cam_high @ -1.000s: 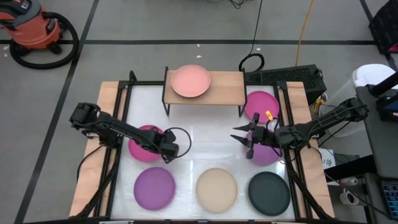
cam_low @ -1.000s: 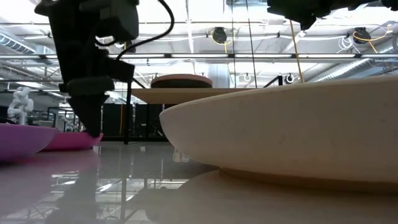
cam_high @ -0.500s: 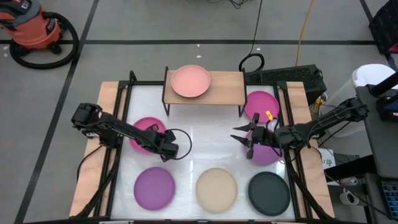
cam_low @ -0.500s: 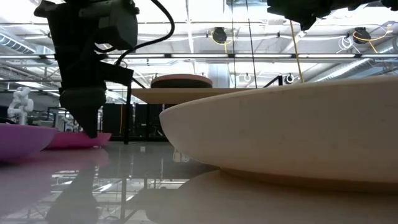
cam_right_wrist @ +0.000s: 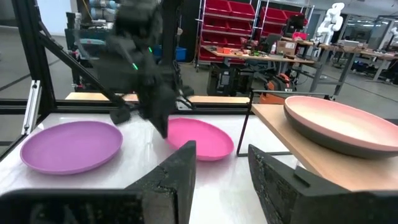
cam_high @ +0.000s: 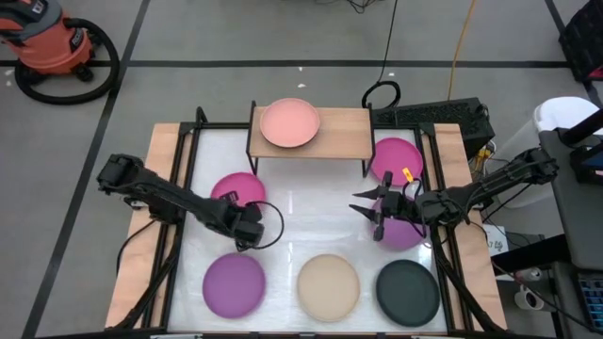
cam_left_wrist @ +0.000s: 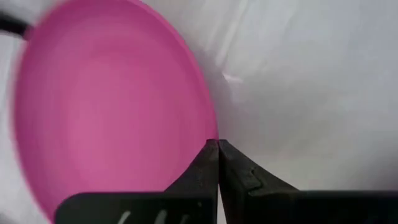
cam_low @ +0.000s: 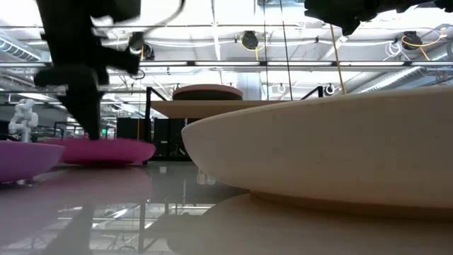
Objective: Place and stack plates onto a shelf
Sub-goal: Stack the bottom pink plate on top of the light pink plate on the shelf
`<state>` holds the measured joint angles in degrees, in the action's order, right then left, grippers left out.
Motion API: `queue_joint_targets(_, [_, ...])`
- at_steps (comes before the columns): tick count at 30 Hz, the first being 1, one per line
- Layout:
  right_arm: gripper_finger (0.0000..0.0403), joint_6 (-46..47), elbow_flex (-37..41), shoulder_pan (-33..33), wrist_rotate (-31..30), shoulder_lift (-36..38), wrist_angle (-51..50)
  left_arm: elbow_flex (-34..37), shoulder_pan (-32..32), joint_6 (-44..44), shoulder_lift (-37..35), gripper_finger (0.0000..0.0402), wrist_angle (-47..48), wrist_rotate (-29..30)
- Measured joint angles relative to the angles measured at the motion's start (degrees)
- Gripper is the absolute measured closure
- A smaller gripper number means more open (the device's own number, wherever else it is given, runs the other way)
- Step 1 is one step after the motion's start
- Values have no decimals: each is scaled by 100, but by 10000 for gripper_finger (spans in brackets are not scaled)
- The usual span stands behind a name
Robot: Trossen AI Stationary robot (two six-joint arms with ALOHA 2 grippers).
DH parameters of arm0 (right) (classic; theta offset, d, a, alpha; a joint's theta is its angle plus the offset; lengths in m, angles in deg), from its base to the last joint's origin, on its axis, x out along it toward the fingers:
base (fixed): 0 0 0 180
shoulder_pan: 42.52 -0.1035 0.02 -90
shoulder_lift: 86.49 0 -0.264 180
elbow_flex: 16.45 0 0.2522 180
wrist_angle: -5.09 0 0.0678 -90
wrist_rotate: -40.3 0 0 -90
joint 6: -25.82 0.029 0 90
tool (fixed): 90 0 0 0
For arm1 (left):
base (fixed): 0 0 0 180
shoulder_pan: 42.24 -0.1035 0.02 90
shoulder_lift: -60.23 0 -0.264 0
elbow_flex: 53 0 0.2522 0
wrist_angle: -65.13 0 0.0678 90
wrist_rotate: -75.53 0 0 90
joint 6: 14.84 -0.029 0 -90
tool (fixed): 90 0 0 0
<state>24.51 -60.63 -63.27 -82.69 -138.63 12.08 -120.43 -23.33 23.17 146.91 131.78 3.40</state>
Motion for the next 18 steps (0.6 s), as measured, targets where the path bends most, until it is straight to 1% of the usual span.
queue_joint_targets(3, [275,45,0,0,2,0,-3,-360,353,315,-256,400,705,395])
queue_joint_targets(7, [275,20,0,0,2,0,3,-1012,732,1376,-474,400,2314,1273])
queue_joint_targets(9, [275,-4,0,0,2,-1,37,-1352,837,1916,-510,401,3050,1684])
queue_joint_targets(11, [275,-1,0,0,2,1,44,-1696,868,2280,-512,401,3641,2012])
queue_joint_targets(12, [275,20,0,0,2,1,40,-1852,873,2368,-515,401,3736,2141])
queue_joint_targets(14, [275,62,0,0,2,1,19,-2057,859,2087,-518,401,3657,2214])
queue_joint_targets(16, [275,64,0,0,3,1,-1,-2219,876,1777,-506,401,3481,2187])
queue_joint_targets(18, [275,81,0,0,2,-2,-2,-2237,899,1497,-512,401,3268,2004])
